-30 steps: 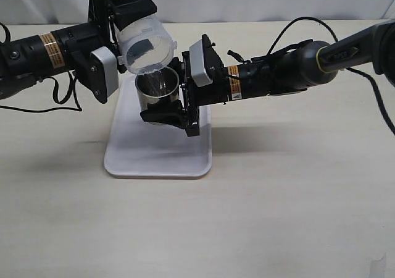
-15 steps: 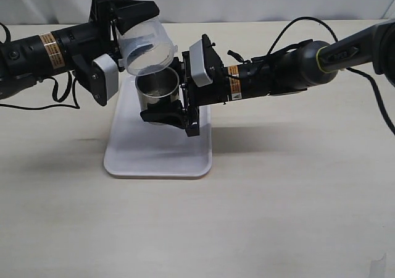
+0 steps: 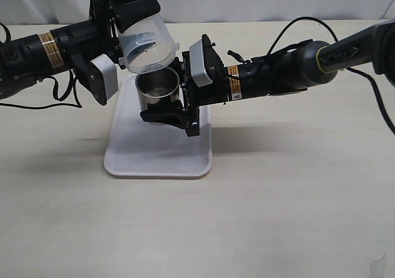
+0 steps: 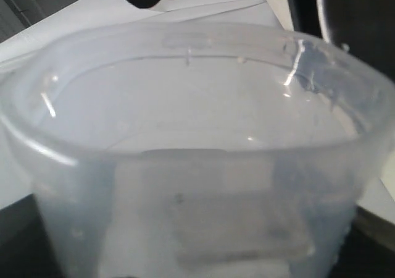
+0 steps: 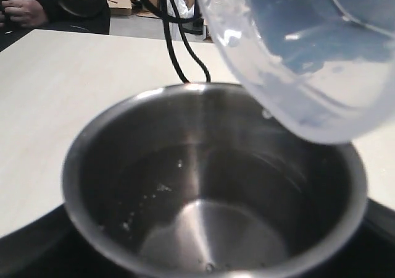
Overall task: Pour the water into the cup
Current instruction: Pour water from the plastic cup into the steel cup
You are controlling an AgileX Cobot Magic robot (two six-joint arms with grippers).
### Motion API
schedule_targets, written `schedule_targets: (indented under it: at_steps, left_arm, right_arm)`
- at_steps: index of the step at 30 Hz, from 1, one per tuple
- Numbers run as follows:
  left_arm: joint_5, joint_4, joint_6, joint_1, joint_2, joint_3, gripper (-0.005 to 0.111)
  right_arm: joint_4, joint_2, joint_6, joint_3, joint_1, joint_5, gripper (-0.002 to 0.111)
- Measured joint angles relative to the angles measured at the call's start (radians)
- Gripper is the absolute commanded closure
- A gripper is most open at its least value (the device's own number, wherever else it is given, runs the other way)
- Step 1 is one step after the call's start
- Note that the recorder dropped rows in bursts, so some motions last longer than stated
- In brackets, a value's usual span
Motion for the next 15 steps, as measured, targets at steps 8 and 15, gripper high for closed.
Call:
schedule_targets:
  at_steps: [8, 15]
  left_arm:
    - [0.000, 0.010, 0.000, 0.000, 0.000, 0.000, 0.107]
    - [0.000, 0.010, 0.000, 0.000, 0.000, 0.000, 0.107]
  right_arm:
    - [0.000, 0.000, 0.000, 0.000, 0.000, 0.000, 0.104]
    - [0.000, 0.000, 0.000, 0.000, 0.000, 0.000, 0.104]
